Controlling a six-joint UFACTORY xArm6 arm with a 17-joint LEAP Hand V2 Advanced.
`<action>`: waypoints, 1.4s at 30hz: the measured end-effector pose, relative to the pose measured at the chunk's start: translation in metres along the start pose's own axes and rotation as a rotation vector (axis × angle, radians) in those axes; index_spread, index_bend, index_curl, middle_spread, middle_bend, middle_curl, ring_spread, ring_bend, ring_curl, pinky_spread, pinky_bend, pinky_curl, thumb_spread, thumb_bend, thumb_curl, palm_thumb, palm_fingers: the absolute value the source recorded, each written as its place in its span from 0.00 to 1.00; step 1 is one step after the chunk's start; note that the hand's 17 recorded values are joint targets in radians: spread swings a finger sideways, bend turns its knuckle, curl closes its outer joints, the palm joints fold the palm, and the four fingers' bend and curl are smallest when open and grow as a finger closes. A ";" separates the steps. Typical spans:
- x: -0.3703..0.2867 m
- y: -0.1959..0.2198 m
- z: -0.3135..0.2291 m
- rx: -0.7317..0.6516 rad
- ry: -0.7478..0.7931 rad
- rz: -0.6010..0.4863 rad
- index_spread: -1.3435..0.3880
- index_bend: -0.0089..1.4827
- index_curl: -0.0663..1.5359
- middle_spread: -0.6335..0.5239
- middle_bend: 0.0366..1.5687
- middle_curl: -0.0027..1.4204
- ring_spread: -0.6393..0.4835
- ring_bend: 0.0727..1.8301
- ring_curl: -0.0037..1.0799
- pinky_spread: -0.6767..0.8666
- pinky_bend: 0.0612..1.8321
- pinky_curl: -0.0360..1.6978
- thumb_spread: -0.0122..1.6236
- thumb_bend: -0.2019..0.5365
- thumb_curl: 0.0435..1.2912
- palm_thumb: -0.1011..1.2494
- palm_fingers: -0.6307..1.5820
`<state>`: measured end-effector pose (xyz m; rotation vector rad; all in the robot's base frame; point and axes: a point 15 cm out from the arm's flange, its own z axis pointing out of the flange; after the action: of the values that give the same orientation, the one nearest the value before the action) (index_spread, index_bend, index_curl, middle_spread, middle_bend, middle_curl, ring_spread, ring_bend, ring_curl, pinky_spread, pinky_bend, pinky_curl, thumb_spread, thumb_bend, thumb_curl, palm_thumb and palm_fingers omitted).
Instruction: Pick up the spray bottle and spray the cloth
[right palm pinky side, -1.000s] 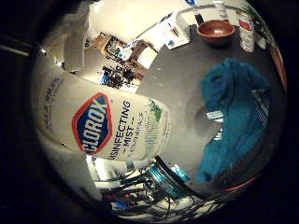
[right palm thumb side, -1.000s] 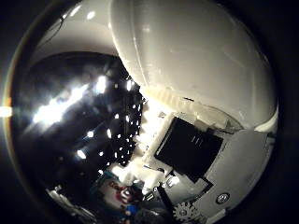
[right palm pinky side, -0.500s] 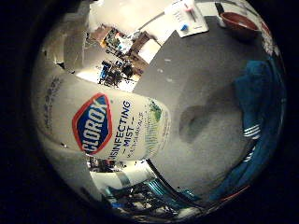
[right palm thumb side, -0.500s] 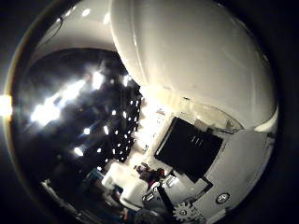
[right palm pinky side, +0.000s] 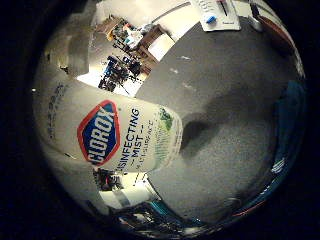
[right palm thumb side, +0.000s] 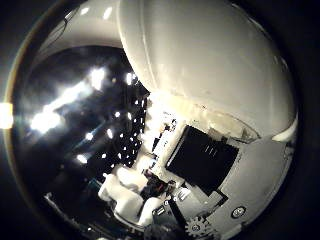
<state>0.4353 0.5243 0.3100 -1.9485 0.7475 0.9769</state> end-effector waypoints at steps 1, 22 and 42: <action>0.004 0.000 -0.001 0.001 0.002 0.008 0.66 0.77 0.48 0.47 0.84 0.43 0.42 0.76 0.54 0.27 0.58 0.59 0.75 0.26 0.50 0.72 0.82; 0.045 0.016 -0.034 -0.057 0.117 0.056 0.60 0.27 0.44 0.48 0.63 0.39 0.44 0.70 0.51 0.19 0.49 0.51 0.63 0.25 0.47 0.71 0.50; -0.030 0.025 -0.098 -0.124 0.148 -0.060 0.57 0.12 0.25 0.63 0.12 0.22 0.71 0.15 0.20 0.70 0.17 0.26 0.67 0.24 0.25 0.50 0.29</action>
<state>0.4353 0.4324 0.3616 -2.1566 0.7214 0.8679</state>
